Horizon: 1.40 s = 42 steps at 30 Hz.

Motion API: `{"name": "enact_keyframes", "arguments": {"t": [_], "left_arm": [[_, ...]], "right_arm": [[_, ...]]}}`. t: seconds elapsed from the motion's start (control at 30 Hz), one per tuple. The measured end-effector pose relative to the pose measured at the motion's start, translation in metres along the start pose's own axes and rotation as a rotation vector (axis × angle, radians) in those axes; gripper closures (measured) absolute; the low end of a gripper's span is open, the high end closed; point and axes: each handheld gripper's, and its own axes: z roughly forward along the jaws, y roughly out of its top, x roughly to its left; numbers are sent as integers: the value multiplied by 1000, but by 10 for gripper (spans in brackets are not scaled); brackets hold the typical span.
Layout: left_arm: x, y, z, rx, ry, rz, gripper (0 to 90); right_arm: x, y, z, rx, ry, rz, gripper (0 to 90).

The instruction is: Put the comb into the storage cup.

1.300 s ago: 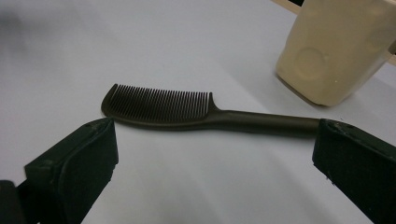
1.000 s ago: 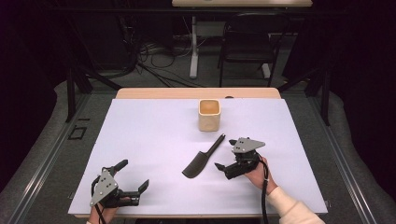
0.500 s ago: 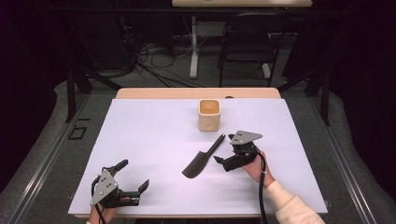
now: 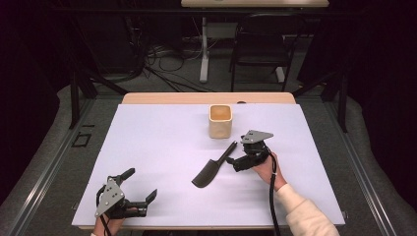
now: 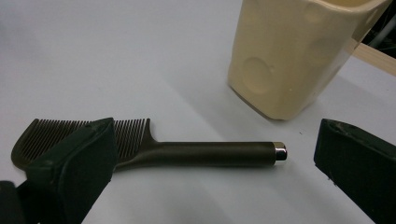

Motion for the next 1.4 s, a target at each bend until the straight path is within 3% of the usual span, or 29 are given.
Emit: {"name": "enact_keyframes", "arguments": {"t": [0.2,0.23,0.37,0.43,0.47,0.53,0.57,0.6,0.63,0.67,0.7,0.83,1.03,1.1,1.4], "left_arm": [[1,0,0,4,2,-3,8],[1,0,0,3,3,-4,9],[1,0,1,4,4,-4,9],[1,0,1,6,4,-2,9],[0,0,1,6,4,-1,10],[1,0,0,5,5,0,11],[1,0,0,4,4,-1,11],[1,0,0,5,5,-3,11],[1,0,0,5,5,-3,13],[1,0,0,6,4,-2,14],[1,0,0,5,3,-2,14],[0,0,0,6,3,0,14],[1,0,0,2,1,-4,15],[1,0,0,2,1,-5,15],[1,0,0,3,1,-2,15]], "right_arm": [[-4,1,5,11,3,10,6],[-6,1,7,16,-1,10,124],[-8,2,11,28,-21,6,248],[-9,2,12,32,-34,5,269],[-10,2,13,42,-44,1,383],[-12,3,16,57,-61,3,501],[-12,3,16,57,-61,3,501],[-14,3,18,63,-72,1,611],[-14,3,18,63,-72,1,611],[-16,2,20,72,-74,8,703],[-16,2,20,72,-74,8,703],[-21,3,25,76,-83,4,868],[-24,7,35,81,-96,-9,900],[-24,7,40,102,-109,-29,900],[-28,4,54,148,-144,-37,900]]}}
